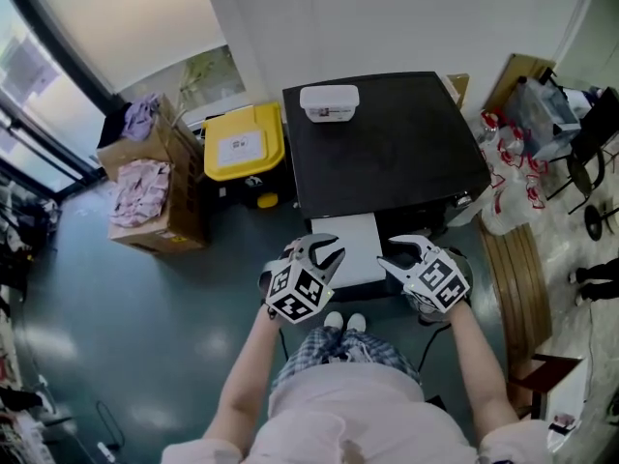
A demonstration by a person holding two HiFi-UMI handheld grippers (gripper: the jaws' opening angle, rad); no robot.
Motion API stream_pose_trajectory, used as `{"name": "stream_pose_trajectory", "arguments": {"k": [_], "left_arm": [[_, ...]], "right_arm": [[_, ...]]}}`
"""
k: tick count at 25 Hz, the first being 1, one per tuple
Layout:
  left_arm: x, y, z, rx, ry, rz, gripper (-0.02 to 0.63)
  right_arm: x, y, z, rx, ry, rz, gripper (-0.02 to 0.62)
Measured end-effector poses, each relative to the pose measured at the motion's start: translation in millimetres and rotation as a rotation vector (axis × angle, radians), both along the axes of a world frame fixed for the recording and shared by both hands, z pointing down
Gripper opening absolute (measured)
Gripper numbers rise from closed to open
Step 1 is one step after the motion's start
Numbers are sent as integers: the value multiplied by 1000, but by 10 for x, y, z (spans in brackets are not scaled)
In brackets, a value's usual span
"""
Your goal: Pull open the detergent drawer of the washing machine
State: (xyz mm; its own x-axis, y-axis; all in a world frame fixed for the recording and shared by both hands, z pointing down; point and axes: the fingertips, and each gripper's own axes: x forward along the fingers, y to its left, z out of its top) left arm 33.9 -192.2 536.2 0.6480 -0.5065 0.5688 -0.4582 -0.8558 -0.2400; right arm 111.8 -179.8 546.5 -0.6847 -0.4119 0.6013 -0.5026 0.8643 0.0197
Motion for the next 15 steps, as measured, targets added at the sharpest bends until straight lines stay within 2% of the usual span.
{"name": "stream_pose_trajectory", "arguments": {"k": [7, 10, 12, 15], "left_arm": [[-257, -599, -753, 144, 269, -253, 54], [-386, -760, -994, 188, 373, -345, 43], [-455, -830, -1094, 204, 424, -385, 37], [-515, -885, -1166, 228, 452, -418, 29]], "right_arm": [[329, -554, -731, 231, -184, 288, 68], [463, -679, -980, 307, -252, 379, 49], [553, -736, -1106, 350, -293, 437, 44], [707, -788, -1248, 403, -341, 519, 21]]}}
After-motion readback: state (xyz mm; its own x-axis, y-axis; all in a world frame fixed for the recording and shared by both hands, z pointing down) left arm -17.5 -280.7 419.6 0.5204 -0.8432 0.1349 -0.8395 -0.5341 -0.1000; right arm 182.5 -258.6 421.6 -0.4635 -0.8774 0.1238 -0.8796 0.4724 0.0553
